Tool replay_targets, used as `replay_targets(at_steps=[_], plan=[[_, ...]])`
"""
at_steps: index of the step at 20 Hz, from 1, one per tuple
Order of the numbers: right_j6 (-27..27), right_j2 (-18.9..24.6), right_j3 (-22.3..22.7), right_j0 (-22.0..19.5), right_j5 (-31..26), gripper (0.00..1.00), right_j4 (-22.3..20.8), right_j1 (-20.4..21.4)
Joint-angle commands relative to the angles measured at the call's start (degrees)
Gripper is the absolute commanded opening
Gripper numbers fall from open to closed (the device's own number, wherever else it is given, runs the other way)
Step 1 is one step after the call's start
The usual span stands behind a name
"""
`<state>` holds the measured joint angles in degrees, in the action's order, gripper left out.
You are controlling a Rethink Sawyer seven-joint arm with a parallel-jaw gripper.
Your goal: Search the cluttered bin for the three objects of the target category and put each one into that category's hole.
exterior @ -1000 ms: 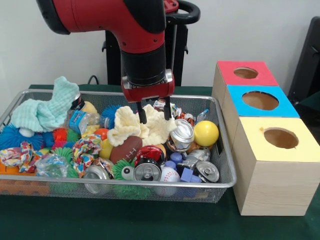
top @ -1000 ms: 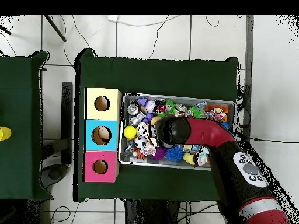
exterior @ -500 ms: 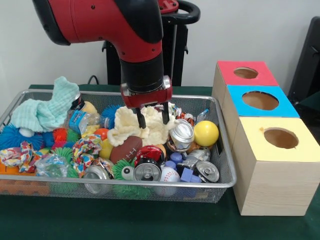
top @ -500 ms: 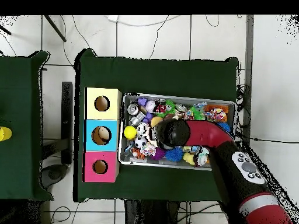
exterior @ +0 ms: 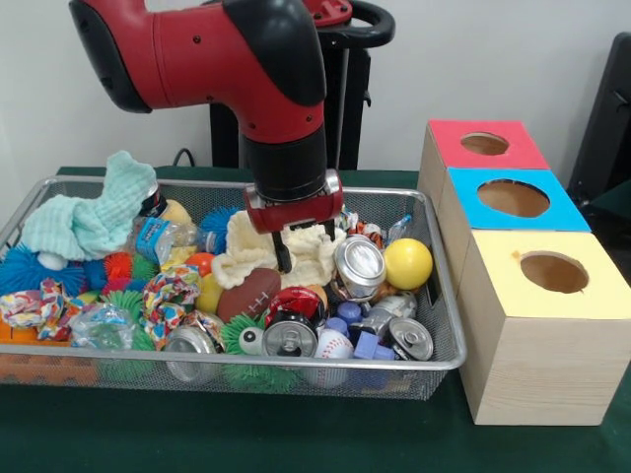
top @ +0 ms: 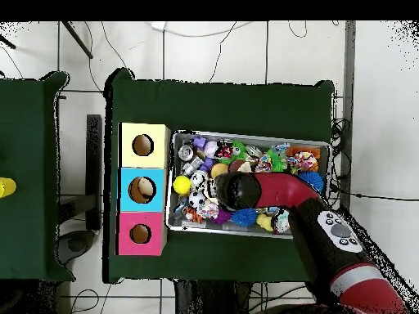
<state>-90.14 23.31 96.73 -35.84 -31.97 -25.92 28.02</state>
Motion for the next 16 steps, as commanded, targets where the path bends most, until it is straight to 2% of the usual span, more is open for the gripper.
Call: replay_targets(at_steps=[1, 7, 9, 11, 12, 13, 16], plan=[[0.4, 2.7, -2.5, 0.9, 5.7, 1.00, -3.3, -2.9], [-0.2, 2.7, -2.9, 1.4, 6.5, 1.00, -3.8, -3.5], [-2.2, 2.7, -2.2, 1.1, 9.1, 1.00, -3.6, -3.3], [-2.8, 2.3, -2.2, 1.5, 9.4, 1.00, -3.5, -2.9], [-3.2, 2.1, -2.2, 1.7, 9.5, 0.00, -3.5, -2.8], [-2.2, 2.2, -2.2, 1.7, 7.4, 0.00, -3.1, -2.5], [-2.1, 2.5, -1.3, 1.3, 6.9, 0.00, -2.4, -1.8]])
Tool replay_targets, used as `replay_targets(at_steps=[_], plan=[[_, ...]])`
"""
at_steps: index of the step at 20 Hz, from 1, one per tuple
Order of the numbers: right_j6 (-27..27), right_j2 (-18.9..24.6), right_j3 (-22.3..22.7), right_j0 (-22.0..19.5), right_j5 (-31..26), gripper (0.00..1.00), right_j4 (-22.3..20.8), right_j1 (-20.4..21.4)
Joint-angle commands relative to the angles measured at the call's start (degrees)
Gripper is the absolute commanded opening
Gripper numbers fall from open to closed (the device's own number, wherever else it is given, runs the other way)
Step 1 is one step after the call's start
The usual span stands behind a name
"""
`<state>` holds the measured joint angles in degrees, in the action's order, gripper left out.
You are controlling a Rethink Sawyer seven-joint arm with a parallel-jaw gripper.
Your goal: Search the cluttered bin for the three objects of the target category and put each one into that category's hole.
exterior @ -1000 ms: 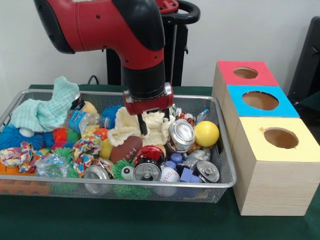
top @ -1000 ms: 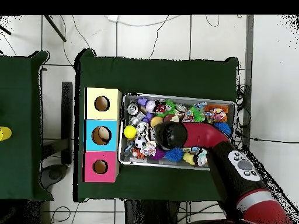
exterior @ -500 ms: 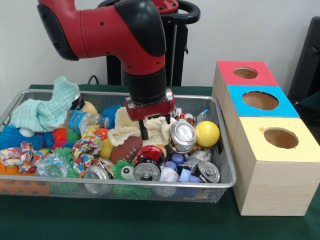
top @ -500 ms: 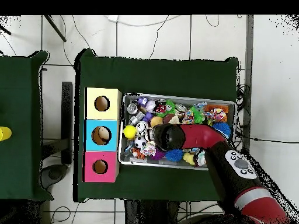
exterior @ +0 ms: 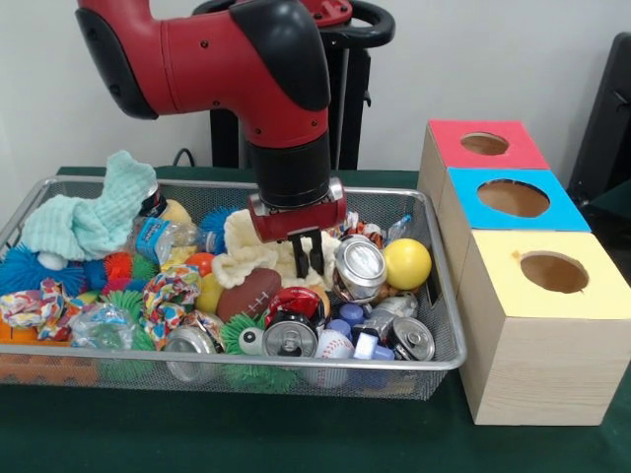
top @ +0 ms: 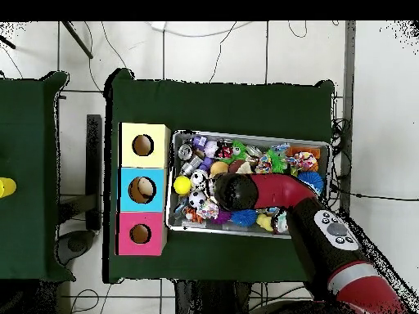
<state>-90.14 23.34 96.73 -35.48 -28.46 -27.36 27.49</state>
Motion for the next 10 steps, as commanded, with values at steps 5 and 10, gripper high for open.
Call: replay_targets(at_steps=[5, 10], plan=[[-2.0, 2.6, 0.2, 0.7, 2.2, 0.00, -0.4, 0.5], [-2.6, 2.3, 1.4, 0.9, 1.8, 0.00, 0.0, 2.1]])
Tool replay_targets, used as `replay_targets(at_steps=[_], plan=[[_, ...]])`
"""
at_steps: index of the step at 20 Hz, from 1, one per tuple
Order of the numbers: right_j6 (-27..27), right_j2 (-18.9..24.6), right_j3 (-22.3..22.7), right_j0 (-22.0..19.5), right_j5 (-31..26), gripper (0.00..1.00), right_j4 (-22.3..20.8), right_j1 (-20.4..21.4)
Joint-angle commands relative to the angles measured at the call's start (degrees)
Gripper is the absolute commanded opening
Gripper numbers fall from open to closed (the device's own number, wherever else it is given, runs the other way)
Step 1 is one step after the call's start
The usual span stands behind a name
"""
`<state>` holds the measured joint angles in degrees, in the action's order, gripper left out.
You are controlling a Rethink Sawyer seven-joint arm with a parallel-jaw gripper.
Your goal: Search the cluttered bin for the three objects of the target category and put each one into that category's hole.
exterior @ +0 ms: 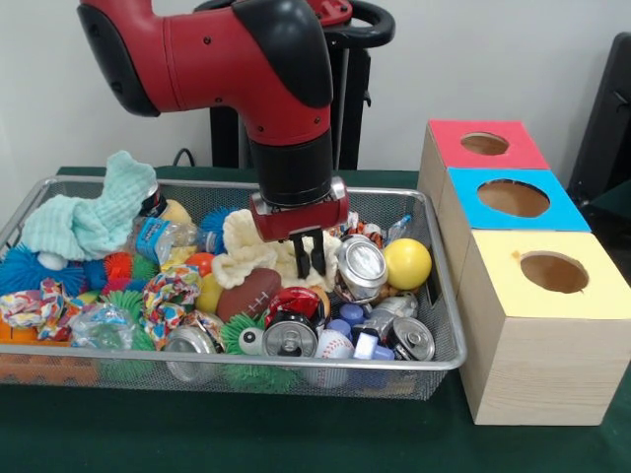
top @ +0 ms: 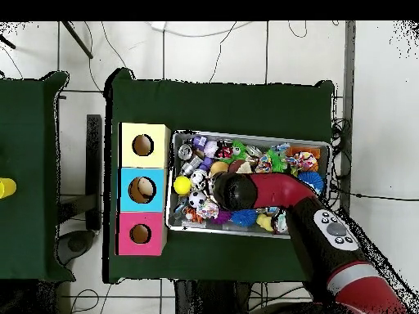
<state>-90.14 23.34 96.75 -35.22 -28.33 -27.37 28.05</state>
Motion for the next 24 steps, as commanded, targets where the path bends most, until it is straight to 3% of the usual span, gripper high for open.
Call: replay_targets(at_steps=[1, 4, 7, 13, 17, 24], plan=[[-2.7, 2.4, 2.1, 0.5, 1.3, 0.00, 0.3, 2.5], [-1.9, 3.6, 5.4, -0.7, -2.2, 0.00, 2.5, 8.1], [0.7, 5.1, 9.4, -2.4, -9.9, 0.00, 7.0, 19.1], [9.1, 8.1, 10.7, -6.7, -18.9, 0.00, 11.8, 29.0], [12.9, 10.2, 9.5, -9.4, -21.0, 0.00, 11.8, 30.5], [15.2, 13.2, 6.2, -12.8, -22.0, 0.00, 9.0, 26.7]])
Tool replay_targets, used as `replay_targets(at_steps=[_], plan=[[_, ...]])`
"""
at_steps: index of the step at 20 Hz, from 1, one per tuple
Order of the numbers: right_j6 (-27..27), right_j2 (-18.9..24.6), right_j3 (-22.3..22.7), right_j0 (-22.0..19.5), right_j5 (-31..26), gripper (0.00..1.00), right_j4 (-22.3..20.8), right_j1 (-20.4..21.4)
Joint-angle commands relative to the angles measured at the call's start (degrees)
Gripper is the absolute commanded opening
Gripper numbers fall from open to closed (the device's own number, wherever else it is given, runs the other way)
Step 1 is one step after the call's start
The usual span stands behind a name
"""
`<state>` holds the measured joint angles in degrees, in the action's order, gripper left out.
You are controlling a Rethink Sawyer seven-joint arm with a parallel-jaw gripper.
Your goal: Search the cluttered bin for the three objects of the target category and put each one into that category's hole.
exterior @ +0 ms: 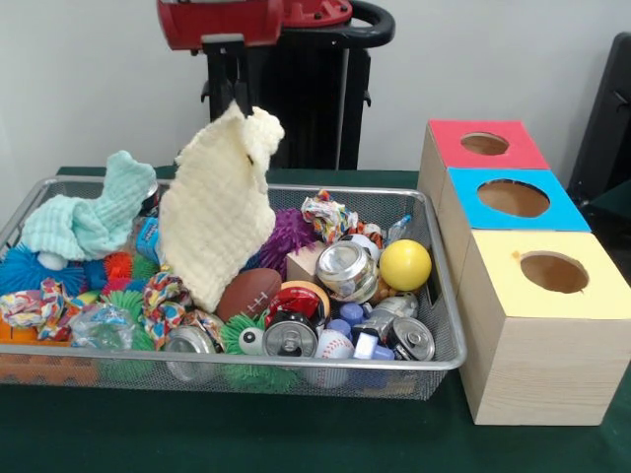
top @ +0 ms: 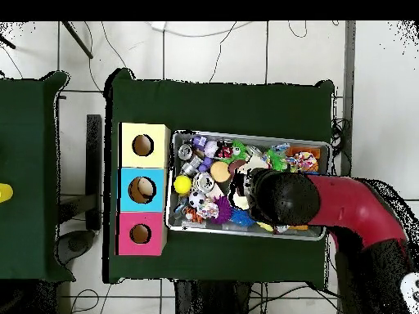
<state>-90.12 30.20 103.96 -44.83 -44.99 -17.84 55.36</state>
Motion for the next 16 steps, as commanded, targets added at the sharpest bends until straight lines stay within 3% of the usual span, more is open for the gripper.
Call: replay_targets(at_steps=[1, 7, 16], plan=[[15.6, 6.8, -0.9, -3.9, -5.5, 0.00, -0.5, -0.5], [16.4, 8.5, -2.1, -5.9, -7.9, 0.00, -1.1, -0.3], [18.3, 10.4, -9.2, -6.7, -12.5, 0.00, -3.8, -4.0]])
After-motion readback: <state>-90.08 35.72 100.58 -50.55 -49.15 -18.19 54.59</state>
